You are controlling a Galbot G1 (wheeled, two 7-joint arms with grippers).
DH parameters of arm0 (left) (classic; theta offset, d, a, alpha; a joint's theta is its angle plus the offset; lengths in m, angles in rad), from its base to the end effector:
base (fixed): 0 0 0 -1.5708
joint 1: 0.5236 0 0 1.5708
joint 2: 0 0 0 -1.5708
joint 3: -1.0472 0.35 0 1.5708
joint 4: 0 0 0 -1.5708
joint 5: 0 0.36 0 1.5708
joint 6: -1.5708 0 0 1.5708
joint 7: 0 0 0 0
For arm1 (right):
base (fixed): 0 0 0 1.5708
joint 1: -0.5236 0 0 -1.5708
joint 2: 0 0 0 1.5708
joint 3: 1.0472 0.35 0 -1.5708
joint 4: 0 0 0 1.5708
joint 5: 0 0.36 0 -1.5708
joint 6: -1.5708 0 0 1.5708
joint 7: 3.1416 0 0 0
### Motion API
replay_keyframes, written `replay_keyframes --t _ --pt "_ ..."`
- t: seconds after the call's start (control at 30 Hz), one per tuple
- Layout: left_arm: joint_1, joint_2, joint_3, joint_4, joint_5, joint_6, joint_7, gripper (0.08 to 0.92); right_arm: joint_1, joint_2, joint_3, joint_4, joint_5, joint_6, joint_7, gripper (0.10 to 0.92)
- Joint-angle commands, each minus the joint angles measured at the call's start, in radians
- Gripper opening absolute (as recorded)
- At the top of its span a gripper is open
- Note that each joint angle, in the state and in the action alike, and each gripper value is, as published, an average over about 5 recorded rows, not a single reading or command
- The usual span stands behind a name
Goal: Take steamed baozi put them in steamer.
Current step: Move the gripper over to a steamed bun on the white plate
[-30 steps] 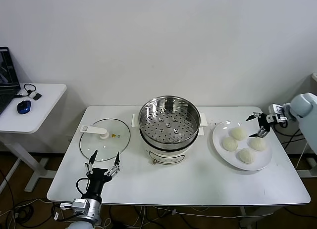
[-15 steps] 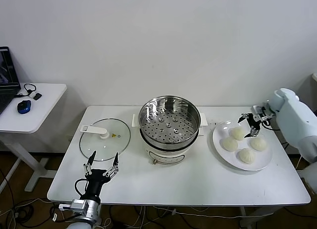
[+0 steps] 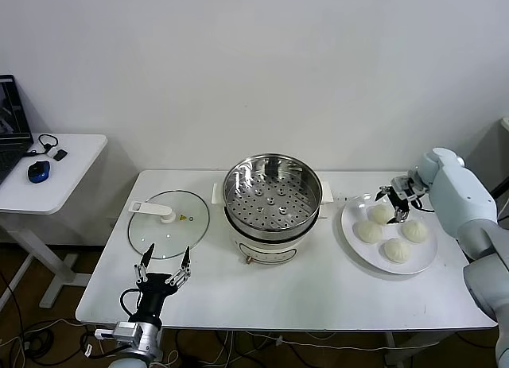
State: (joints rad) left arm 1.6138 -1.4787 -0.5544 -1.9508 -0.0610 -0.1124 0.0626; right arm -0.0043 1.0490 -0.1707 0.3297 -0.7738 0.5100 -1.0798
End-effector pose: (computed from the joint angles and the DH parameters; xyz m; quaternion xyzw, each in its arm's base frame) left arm 0.1667 0.0302 -0.3604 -0.0367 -0.9985 -0.0162 0.0370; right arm 0.5944 -0.2796 -0.2429 0.5070 -0.5190 0.5807 0.3694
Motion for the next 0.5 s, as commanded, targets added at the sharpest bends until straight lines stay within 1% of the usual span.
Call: replay_keyframes --t 0.03,0.5 --pt "0.001 -0.001 -0.003 0.003 -0.002 -0.002 0.000 0.823 -0.006 0.019 0.040 -0.021 -0.064 0.003 0.016 0.823" --pt "0.006 -0.002 -0.004 0.012 -0.003 -0.011 -0.002 0.823 -0.004 0.022 0.080 -0.048 -0.101 -0.036 0.026 0.823"
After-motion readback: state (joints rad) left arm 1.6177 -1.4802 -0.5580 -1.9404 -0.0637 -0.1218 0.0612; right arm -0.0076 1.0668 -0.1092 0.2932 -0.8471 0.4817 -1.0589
